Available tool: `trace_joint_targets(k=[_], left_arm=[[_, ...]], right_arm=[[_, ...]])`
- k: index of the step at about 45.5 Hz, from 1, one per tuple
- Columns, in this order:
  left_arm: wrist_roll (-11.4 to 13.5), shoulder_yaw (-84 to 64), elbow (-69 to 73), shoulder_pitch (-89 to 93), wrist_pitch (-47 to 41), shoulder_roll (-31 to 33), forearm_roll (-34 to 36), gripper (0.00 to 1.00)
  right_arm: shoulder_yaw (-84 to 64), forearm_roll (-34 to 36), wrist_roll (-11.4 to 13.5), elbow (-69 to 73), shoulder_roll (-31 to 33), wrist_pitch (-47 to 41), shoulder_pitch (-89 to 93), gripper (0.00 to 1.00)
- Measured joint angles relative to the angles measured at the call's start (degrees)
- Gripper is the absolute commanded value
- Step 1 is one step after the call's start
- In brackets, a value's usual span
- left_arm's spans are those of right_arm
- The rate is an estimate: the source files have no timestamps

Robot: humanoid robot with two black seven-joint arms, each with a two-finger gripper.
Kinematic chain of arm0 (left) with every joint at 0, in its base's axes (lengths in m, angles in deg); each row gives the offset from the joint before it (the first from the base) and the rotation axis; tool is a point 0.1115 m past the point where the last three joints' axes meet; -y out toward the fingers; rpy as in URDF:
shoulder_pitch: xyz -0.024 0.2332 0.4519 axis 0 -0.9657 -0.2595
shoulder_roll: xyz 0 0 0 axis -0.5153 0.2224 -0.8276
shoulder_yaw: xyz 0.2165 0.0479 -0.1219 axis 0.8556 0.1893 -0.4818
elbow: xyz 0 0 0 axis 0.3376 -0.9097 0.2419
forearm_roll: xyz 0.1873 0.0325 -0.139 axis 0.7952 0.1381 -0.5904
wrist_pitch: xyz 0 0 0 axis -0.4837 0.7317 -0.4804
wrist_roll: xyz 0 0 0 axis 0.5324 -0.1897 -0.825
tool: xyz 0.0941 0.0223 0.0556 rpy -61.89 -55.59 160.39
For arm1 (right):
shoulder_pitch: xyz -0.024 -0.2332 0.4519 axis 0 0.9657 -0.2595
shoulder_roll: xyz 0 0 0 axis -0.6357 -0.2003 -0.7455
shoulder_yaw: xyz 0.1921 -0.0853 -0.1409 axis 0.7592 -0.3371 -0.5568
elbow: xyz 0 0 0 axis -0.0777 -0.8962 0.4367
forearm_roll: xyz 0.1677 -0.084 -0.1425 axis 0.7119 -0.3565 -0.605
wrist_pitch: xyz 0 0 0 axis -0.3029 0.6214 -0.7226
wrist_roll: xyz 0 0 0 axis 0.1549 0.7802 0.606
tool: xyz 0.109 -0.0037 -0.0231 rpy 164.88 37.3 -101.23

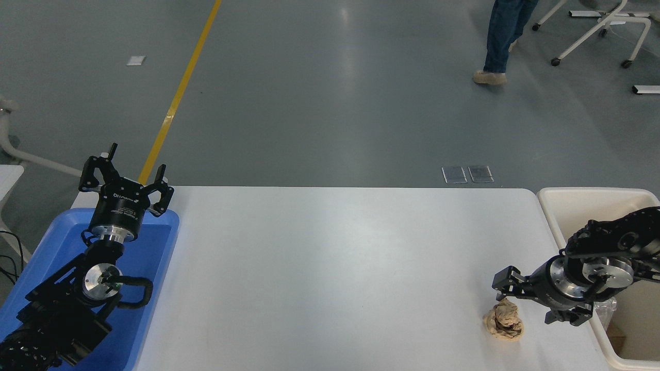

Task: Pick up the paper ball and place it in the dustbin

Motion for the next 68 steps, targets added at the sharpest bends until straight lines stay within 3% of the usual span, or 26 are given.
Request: trace_joint_targets(k=[2,4,10,15,42,68], left_arm=[[0.0,0.0,0.0,0.0,0.0,0.0,0.0,0.99],[0.0,0.0,0.0,0.0,0.0,0.0,0.0,0.99],[0.0,0.0,0.0,0.0,0.0,0.0,0.0,0.99],[0.0,0.0,0.0,0.0,0.0,0.0,0.0,0.99],[0.0,0.0,0.0,0.0,0.0,0.0,0.0,0.99],[0.0,0.0,0.0,0.0,0.0,0.0,0.0,0.99]], right_arm=[[0.4,-0.1,0.0,0.0,0.0,0.8,0.8,0.94],[0.7,-0.3,0.0,0.0,0.0,1.7,1.5,0.83],[1.2,-1.0,-0.1,0.0,-0.2,4.3,3.6,0.29],[1.4,-2.9,-0.1,0.1,-0.3,6.0,4.8,0.0],[-1.5,-6.2,-0.1,1.5,1.6,6.8,-3.3,0.0],[-6.3,-5.9,-0.2,2.7,2.5,-8.6,-36.3,0.0]])
